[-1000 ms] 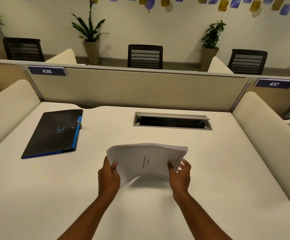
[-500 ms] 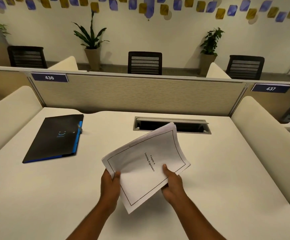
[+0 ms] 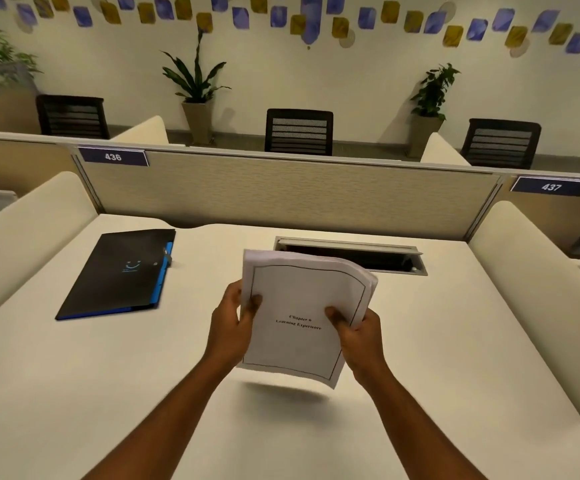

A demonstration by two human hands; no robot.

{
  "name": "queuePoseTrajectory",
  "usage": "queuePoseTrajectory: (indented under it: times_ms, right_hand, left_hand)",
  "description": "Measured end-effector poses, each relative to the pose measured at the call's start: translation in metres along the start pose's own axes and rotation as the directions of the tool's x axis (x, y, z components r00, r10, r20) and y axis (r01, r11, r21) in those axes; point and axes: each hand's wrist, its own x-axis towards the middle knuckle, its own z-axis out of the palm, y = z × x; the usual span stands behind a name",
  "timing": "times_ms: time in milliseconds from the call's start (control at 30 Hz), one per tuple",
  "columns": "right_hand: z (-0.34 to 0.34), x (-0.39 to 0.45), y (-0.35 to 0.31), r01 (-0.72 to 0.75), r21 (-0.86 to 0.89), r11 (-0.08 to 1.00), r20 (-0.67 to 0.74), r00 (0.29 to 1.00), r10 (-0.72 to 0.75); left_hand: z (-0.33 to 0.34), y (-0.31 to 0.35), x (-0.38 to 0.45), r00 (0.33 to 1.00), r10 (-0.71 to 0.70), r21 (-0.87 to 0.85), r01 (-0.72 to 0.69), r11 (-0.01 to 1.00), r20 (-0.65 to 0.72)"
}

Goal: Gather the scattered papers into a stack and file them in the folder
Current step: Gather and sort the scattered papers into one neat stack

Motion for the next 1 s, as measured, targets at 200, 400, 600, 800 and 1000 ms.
queuePoseTrajectory:
  times_ms: [200, 400, 600, 800, 1000]
  right_hand:
    - [0.004, -0.013, -0.005, 0.112, 0.018, 0.994, -0.019, 0.994, -0.112]
    - [0.010, -0.016, 0.018, 0.085, -0.097, 0.992, -0.034, 0.995, -0.089]
    - [0.014, -0.011, 0.016, 0.090, -0.069, 0.994, -0.067, 0.993, -0.095]
    - [0.011, -0.018, 0.041, -0.062, -0.117, 0.991, -0.057, 0.997, 0.055]
    - [0.006, -0.016, 0.064, -0.148, -0.091, 0.985, -0.037, 0.989, 0.145]
  left_hand:
    - [0.011, -0.004, -0.021, 0.979, 0.126, -0.088, -0.141, 0.986, -0.161]
    - [0.022, -0.016, -0.037, 0.990, 0.081, -0.051, -0.087, 0.995, -0.113]
    - [0.025, -0.014, -0.038, 0.985, 0.052, -0.077, -0.065, 0.995, -0.162]
    - [0.032, -0.036, -0.049, 0.993, -0.018, -0.028, 0.015, 0.999, -0.114]
    - [0.035, -0.056, -0.057, 0.996, -0.076, 0.049, 0.078, 0.996, -0.052]
